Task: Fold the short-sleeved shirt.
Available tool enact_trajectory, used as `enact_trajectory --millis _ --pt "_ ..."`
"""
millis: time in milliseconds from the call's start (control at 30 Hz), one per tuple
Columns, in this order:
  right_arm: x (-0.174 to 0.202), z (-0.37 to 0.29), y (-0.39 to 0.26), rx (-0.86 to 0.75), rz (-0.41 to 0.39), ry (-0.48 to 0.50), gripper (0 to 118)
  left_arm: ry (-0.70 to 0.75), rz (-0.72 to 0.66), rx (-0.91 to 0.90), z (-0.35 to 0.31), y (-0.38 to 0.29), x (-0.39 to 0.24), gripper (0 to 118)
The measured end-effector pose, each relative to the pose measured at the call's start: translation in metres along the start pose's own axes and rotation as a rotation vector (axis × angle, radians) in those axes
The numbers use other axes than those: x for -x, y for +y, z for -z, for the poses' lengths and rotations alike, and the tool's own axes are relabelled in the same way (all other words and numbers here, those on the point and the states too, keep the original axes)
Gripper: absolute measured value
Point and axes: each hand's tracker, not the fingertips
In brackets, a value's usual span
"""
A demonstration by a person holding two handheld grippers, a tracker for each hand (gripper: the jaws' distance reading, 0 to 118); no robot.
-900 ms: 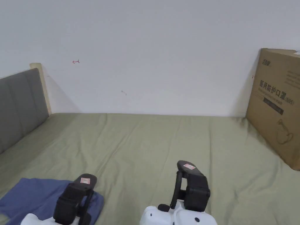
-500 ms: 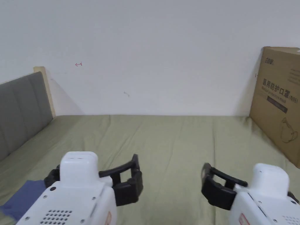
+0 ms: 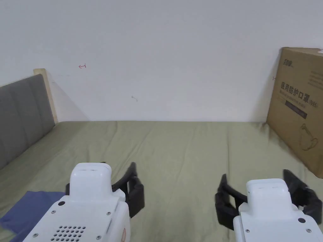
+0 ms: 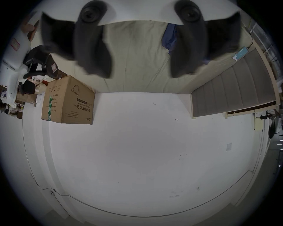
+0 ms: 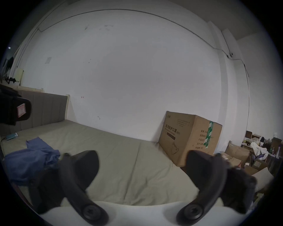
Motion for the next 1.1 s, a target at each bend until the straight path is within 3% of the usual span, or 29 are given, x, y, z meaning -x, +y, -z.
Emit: enact_trajectory --millis 33,67,200,333,500,567,633,900,1100 --pt "-0.001 -0.001 0.001 0.021 0.065 -0.002 22 0.033 0.027 -0.012 0.000 -0.003 -0.002 9" --pt "-0.005 0.003 -0.002 0.045 0.121 0.011 7 0.063 0.065 -0.006 -0.001 -0.006 -0.003 2" --pt "-0.012 0.007 -0.009 0.077 0.115 0.002 4 -0.006 0.008 0.006 -0.002 -0.010 0.001 0" --pt "-0.015 0.008 -0.007 0.094 0.172 0.024 1 0.016 0.010 0.020 0.001 -0.010 0.001 0" --pt "-0.010 0.010 -0.002 0.101 0.169 0.051 0 0.044 0.010 0.019 -0.003 -0.005 0.009 0" --pt "-0.004 0.012 0.003 0.108 0.192 0.113 0 0.058 -0.005 0.017 -0.008 -0.002 0.019 0" --pt "0.016 0.009 0.014 0.093 0.164 0.138 0 0.116 -0.006 0.013 -0.017 0.002 0.033 0" --pt "0.103 0.013 0.035 0.090 0.183 0.493 0 0.423 0.002 0.031 -0.071 0.006 0.109 0" --pt "0.140 0.013 0.026 0.143 0.144 0.603 0 0.462 -0.101 0.134 -0.062 -0.005 0.142 0"
